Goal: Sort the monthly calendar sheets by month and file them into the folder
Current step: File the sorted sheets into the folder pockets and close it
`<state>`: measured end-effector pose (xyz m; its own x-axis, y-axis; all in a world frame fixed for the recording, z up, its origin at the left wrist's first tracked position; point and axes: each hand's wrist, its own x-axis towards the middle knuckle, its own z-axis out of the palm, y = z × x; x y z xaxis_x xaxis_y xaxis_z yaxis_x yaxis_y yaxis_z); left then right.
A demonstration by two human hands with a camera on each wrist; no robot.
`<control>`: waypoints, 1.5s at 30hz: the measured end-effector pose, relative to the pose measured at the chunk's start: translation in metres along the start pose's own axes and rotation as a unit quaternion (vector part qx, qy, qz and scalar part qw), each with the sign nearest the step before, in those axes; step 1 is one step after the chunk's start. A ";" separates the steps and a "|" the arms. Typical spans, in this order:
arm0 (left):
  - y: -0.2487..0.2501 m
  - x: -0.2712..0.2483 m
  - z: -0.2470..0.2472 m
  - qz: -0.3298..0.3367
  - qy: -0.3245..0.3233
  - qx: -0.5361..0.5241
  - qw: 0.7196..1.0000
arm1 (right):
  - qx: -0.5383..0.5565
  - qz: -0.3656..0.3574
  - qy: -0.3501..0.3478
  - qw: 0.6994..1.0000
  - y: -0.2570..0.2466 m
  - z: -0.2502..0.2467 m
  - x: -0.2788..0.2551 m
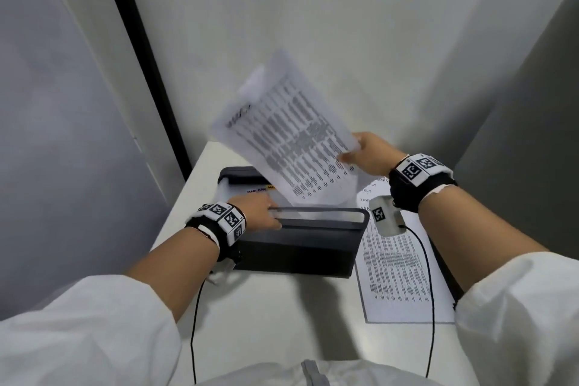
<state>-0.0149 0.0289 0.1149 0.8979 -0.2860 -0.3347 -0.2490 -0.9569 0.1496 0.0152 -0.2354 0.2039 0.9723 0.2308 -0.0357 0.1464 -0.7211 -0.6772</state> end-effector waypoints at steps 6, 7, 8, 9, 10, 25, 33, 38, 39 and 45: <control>-0.009 -0.003 0.002 -0.006 0.010 -0.049 0.999 | -0.160 -0.014 -0.053 0.986 0.003 -0.002 0.013; -0.013 -0.003 0.002 -0.016 0.019 -0.047 0.999 | -0.172 -0.007 -0.061 0.983 0.004 -0.002 0.016; -0.017 -0.004 0.002 -0.028 0.026 -0.037 0.999 | -0.182 -0.001 -0.069 0.981 0.004 -0.001 0.019; -0.021 -0.006 0.002 -0.041 0.033 -0.021 0.998 | -0.191 0.002 -0.075 0.979 0.004 0.000 0.021; -0.026 -0.007 0.002 -0.052 0.040 -0.004 0.998 | -0.199 -0.001 -0.077 0.977 0.003 0.002 0.024; -0.036 -0.015 0.011 -0.007 0.150 0.100 0.984 | -0.413 -0.043 -0.230 0.880 -0.037 0.070 0.027; -0.038 -0.018 0.014 0.015 0.183 0.090 0.979 | -0.400 -0.009 -0.224 0.889 -0.031 0.082 0.025; -0.040 -0.017 0.013 0.048 0.196 0.087 0.976 | -0.385 0.009 -0.228 0.894 -0.021 0.088 0.023; -0.039 -0.017 0.013 0.054 0.198 0.086 0.975 | -0.371 0.008 -0.227 0.900 -0.018 0.088 0.022; -0.015 -0.005 0.009 0.116 0.167 0.086 0.975 | -0.248 0.025 -0.238 0.939 -0.004 0.091 0.018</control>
<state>-0.0191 0.0447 0.1062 0.8712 -0.4906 0.0159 -0.4908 -0.8711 0.0178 0.0157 -0.1690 0.1397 0.8065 0.3684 -0.4624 0.2834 -0.9273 -0.2444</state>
